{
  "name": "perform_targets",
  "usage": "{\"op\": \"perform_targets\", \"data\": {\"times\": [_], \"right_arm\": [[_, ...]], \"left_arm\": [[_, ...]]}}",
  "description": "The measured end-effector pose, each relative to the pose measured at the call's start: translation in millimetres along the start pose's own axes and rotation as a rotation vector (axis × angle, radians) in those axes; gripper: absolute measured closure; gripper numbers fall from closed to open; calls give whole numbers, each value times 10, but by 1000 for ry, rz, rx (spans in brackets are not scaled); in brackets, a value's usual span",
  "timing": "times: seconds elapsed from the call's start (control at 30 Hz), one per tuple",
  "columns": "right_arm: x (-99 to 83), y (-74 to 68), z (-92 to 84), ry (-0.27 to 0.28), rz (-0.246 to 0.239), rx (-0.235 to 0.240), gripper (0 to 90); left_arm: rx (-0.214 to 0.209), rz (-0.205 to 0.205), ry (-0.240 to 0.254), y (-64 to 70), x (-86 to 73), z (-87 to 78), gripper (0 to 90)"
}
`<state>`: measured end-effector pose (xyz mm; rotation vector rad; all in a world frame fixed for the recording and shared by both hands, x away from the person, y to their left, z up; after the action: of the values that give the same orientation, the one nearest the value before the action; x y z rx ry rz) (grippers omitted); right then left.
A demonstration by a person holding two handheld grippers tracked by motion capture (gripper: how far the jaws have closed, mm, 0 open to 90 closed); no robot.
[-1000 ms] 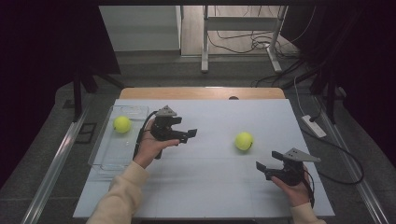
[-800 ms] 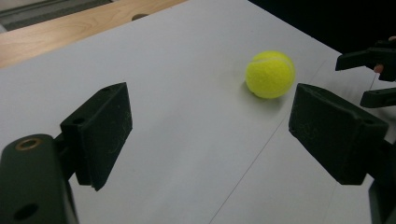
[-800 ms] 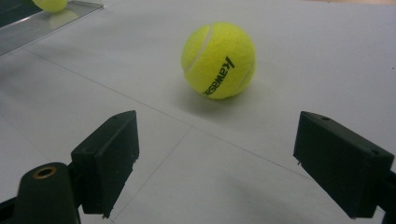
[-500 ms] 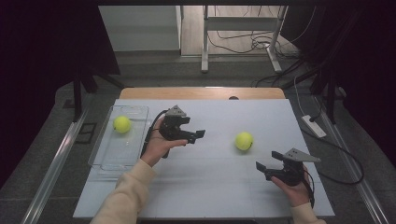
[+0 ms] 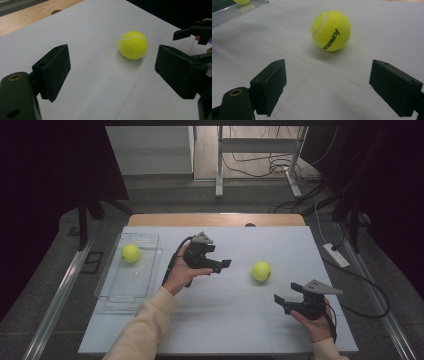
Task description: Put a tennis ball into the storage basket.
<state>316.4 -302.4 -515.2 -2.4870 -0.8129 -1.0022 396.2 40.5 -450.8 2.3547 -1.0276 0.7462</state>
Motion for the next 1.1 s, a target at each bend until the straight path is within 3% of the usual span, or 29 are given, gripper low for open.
{"op": "perform_targets", "data": {"times": [0.4,0.8,1.1], "right_arm": [[-7,-9,15,-7,-4,1,144],[-39,-35,11,-13,-17,10,145],[-46,-51,-3,-12,-24,12,145]], "left_arm": [[-10,12,-16,16,45,89,136],[-21,3,-45,75,72,268,122],[-25,18,-60,137,135,390,121]]}}
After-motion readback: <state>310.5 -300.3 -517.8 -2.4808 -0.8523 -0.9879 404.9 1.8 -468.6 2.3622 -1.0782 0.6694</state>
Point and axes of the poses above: each handheld gripper's, and its own axes: z roughly forward along the jaws, x roughly out of its top, y roughly to its right, the point moved 2 cm from there along z, roughly forward along the jaws, and after that the axes turned 15 degrees about -y, right-handed, at the moved point
